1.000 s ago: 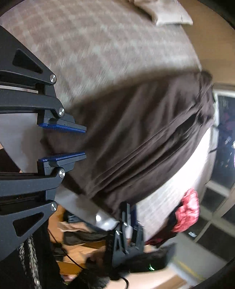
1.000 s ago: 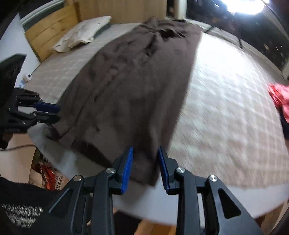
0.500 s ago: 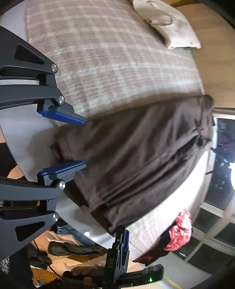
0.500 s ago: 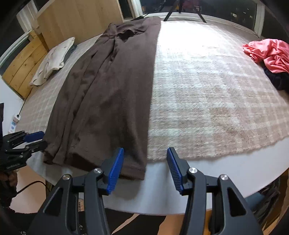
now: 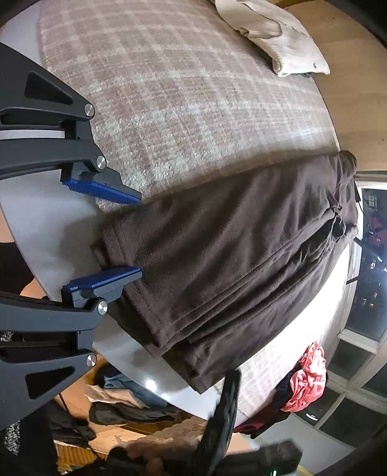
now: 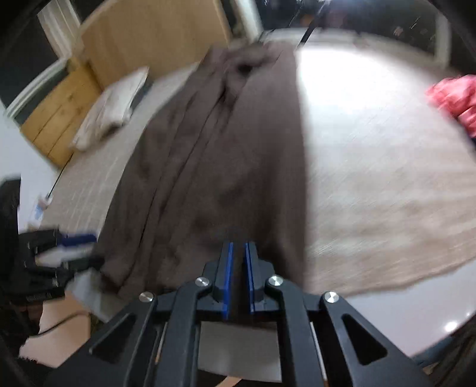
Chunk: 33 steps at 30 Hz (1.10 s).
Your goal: Fold clothes
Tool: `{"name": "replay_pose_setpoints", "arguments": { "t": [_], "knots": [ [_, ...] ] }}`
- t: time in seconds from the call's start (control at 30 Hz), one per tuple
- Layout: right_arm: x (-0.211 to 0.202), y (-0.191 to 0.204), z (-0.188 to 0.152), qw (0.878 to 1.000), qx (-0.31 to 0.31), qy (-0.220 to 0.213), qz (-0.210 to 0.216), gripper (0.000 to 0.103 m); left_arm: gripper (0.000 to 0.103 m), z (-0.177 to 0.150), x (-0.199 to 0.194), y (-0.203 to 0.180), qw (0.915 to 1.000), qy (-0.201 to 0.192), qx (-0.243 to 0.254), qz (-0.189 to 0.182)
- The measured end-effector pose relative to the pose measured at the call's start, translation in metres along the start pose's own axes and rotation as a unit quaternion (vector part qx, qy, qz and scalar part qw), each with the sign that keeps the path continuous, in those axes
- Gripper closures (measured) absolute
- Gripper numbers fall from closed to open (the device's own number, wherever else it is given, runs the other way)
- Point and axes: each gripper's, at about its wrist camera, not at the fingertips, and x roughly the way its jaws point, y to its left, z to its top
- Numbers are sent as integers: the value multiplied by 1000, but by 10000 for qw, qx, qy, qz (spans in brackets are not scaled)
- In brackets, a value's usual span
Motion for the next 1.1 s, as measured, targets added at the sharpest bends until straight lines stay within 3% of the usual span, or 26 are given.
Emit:
{"name": "replay_pose_setpoints", "arguments": {
  "t": [0.1,0.2,0.37,0.47,0.53,0.6,0.73,0.93,1.0,1.1],
  "knots": [
    [-12,1,0,9999,-95,-41,119,95,63,9,-8,2,9999,-104,33,-8],
    [-24,2,1,9995,-190,-82,237,94,63,26,-27,-12,9983,-414,310,-275],
    [-11,-29,16,9996,281,-37,-45,94,61,68,-18,-64,9865,-758,1124,-914],
    [3,-41,15,9990,425,155,3,94,61,78,9,-83,9799,-499,1526,-1186],
    [12,-38,7,9979,391,487,181,95,63,75,30,-91,9790,-173,1745,-1036],
    [7,-40,0,9980,279,560,57,98,64,68,47,-88,9782,200,1916,-777],
    [-1,-44,-3,9974,374,600,-108,97,64,66,44,-75,9793,293,1755,-960],
    [-1,-40,-8,9970,396,643,-149,80,68,60,17,-65,9816,99,1577,-1069],
    [-1,-39,-9,9969,403,658,-163,74,63,51,-7,-46,9864,-78,1368,-904],
    [-1,-37,-11,9967,414,679,-183,65,62,37,-15,-10,9951,52,695,-707]
  ]
}}
